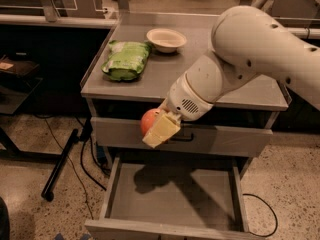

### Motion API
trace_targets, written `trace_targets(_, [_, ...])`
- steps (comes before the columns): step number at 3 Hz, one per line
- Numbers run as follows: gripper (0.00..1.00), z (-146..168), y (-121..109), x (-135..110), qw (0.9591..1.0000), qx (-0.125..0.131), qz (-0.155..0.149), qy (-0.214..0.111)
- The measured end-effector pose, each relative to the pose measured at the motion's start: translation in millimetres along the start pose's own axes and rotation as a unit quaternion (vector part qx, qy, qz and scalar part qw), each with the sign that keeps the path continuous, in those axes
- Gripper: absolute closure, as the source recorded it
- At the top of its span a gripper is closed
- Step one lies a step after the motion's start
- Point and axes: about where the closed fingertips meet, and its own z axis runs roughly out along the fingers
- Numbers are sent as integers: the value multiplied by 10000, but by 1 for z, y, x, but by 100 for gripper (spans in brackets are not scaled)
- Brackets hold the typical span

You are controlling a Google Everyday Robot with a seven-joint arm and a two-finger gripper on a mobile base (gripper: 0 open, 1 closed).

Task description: Place apple into middle drawer

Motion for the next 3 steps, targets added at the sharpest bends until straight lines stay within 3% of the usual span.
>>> trace_targets(1, [100, 0, 0, 0, 10000, -1, 2, 0])
trace_targets(2, [100, 25, 12, 25, 9988, -181, 458, -39])
trace_targets(3, [100, 58, 26, 72, 9930, -193, 1167, 7])
